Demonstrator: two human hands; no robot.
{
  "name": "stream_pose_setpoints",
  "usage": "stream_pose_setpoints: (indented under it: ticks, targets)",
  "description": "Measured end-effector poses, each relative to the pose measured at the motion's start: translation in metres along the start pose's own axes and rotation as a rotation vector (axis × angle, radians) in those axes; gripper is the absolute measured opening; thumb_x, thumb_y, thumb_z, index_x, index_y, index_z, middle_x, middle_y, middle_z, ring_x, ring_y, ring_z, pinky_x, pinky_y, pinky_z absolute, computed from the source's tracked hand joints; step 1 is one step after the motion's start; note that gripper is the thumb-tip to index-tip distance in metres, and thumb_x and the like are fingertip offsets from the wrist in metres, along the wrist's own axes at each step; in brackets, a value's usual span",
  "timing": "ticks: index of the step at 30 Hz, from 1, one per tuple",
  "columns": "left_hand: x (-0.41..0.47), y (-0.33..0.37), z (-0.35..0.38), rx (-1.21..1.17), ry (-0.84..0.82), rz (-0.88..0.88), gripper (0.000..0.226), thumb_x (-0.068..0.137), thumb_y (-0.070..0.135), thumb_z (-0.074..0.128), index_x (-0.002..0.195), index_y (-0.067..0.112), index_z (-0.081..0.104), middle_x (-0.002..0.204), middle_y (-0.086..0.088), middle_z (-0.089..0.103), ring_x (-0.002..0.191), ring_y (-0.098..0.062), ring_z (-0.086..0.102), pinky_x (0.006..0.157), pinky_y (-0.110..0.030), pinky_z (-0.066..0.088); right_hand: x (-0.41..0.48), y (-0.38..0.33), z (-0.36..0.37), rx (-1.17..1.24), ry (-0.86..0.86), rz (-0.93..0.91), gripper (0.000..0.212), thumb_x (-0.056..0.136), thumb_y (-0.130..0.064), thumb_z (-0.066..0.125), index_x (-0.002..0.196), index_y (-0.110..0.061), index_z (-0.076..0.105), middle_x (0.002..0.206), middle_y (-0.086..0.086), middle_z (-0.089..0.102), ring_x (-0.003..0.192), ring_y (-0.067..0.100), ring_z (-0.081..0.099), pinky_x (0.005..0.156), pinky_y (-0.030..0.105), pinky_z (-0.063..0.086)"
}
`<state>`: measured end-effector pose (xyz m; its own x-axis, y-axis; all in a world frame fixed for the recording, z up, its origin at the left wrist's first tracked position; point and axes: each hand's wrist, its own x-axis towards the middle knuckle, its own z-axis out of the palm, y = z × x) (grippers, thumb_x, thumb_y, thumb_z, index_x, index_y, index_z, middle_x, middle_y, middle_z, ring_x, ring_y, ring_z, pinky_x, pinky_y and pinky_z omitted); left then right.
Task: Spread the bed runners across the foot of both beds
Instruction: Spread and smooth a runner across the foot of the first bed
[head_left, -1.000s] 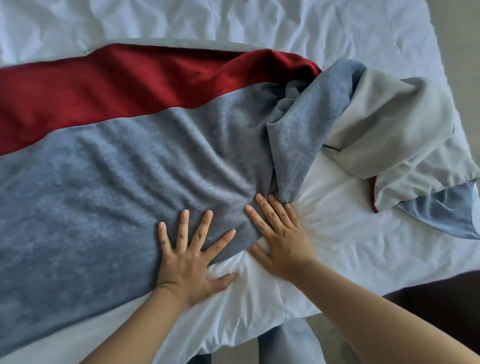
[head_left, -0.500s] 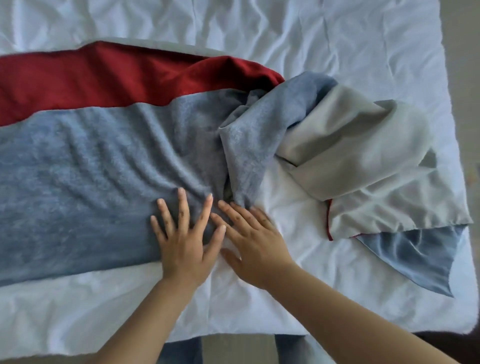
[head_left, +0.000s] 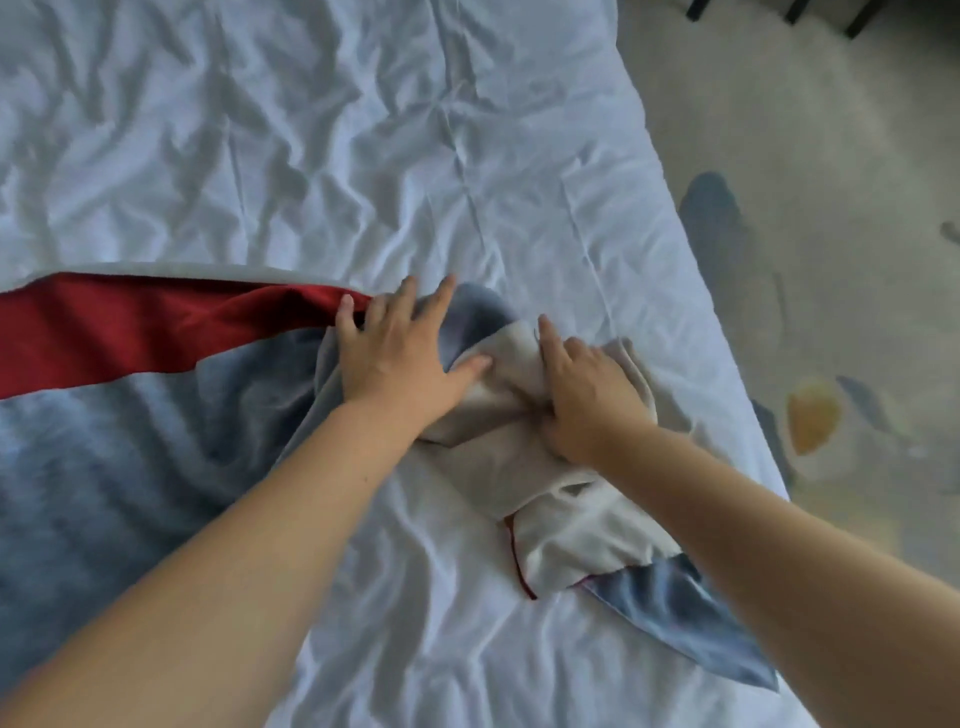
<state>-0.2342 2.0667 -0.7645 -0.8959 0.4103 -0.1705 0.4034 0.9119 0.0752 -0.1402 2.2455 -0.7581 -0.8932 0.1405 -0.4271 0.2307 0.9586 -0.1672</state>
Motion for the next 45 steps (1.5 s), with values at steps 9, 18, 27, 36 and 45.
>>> stream_pose_setpoints:
  ticks: [9,18,27,36,45]
  targets:
    - [-0.127,-0.005,0.031,-0.304,0.226,0.557,0.05,0.076,0.019,0.066,0.126,0.022,0.073,0.077,0.002,0.064,0.067,-0.027,0.062,0.059,-0.04,0.046,-0.138,0.0,0.081,0.011,0.432,-0.337,0.046,0.09,-0.011,0.051,0.133,-0.015,0.065,0.078,0.002,0.059,0.065,0.026,0.056,0.055,0.038,0.044]
    - [-0.218,-0.02,0.077,-0.383,-0.006,0.555,0.049,0.084,0.018,0.07,0.132,0.029,0.068,0.081,0.007,0.062,0.063,-0.014,0.062,0.047,-0.031,0.051,-0.202,-0.039,0.072,0.198,0.118,-0.258,0.041,0.074,-0.02,0.067,0.114,-0.022,0.07,0.076,-0.002,0.06,0.059,0.025,0.06,0.044,0.034,0.045]
    - [-0.243,-0.036,0.051,-0.094,-0.424,0.932,0.024,0.054,0.043,0.081,0.072,0.032,0.07,0.067,0.014,0.062,0.053,-0.011,0.061,0.043,-0.022,0.045,-0.138,-0.017,0.054,-0.071,-0.142,0.01,0.063,0.096,-0.059,0.041,0.153,-0.03,0.034,0.154,0.004,0.038,0.137,0.027,0.04,0.114,0.042,0.031]
    - [-0.2,0.038,0.035,-0.311,0.007,0.725,0.044,0.097,0.046,0.06,0.136,0.025,0.065,0.124,-0.003,0.065,0.11,-0.025,0.06,0.094,-0.043,0.047,-0.216,0.017,0.093,0.051,-0.115,0.074,0.09,0.086,-0.058,0.056,0.161,-0.037,0.011,0.157,0.012,0.038,0.143,0.032,0.039,0.094,0.053,0.052]
    - [-0.185,0.081,0.062,-0.078,-0.321,0.574,0.064,0.098,0.065,0.035,0.15,0.031,0.05,0.154,-0.004,0.05,0.145,-0.042,0.038,0.115,-0.072,0.026,-0.277,0.081,0.125,0.151,-0.07,0.412,0.101,0.085,-0.026,0.067,0.16,-0.04,0.0,0.169,0.008,-0.015,0.153,0.041,-0.01,0.092,0.086,0.026]
